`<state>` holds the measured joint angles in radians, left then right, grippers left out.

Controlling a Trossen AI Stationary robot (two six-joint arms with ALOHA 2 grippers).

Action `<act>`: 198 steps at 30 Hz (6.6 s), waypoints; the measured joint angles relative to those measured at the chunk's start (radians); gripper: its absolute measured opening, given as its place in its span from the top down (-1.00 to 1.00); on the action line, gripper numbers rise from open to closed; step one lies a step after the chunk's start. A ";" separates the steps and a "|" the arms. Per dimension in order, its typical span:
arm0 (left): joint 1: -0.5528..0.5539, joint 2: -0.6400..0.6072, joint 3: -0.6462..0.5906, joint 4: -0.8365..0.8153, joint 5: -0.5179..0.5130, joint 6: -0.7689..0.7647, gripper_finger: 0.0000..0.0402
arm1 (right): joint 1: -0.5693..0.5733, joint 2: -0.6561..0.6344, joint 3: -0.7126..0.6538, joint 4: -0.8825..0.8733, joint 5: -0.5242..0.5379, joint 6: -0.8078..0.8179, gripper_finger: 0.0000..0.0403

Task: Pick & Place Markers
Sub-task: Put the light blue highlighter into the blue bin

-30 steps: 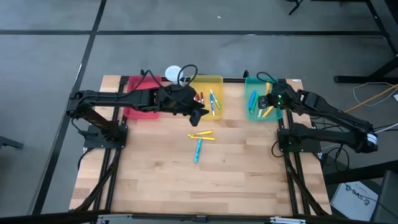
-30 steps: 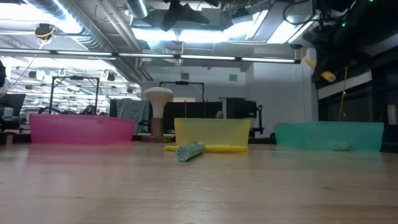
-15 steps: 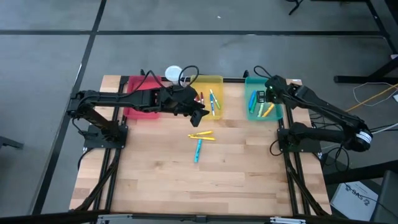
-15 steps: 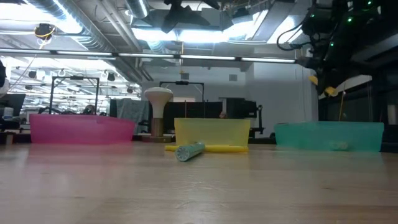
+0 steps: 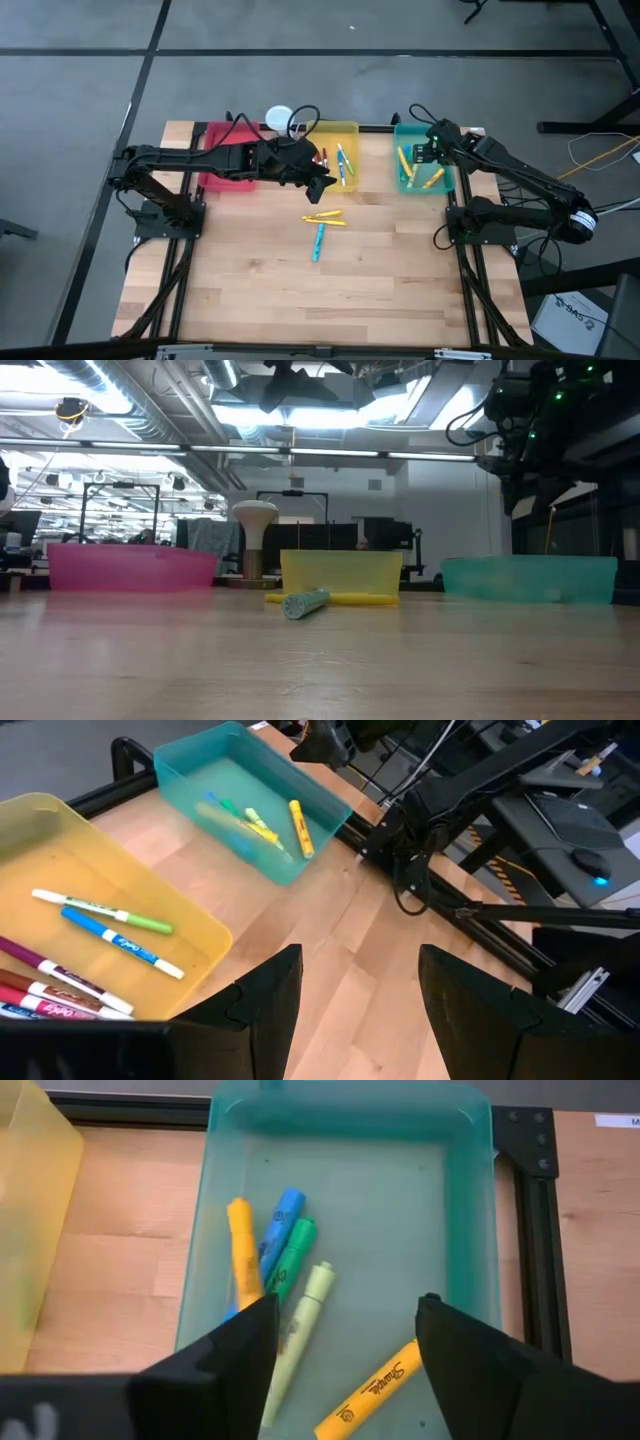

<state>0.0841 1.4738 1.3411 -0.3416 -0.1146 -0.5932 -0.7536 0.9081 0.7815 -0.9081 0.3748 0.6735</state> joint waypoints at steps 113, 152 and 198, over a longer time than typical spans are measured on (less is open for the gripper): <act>-0.206 0.408 0.001 -0.249 0.168 -0.860 0.04 | 0.196 -0.264 0.000 0.356 -0.622 -0.027 -0.02; -0.207 0.649 0.264 -0.554 0.083 -0.717 0.04 | 0.196 -0.262 0.000 0.356 -0.621 -0.027 -0.02; -0.187 0.686 0.264 -0.552 0.142 -0.635 0.73 | 0.196 -0.262 0.000 0.353 -0.621 -0.032 -0.02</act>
<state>-0.1024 2.1595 1.6049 -0.8938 0.0277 -1.2280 -0.5575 0.6460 0.7815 -0.5549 -0.2464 0.6415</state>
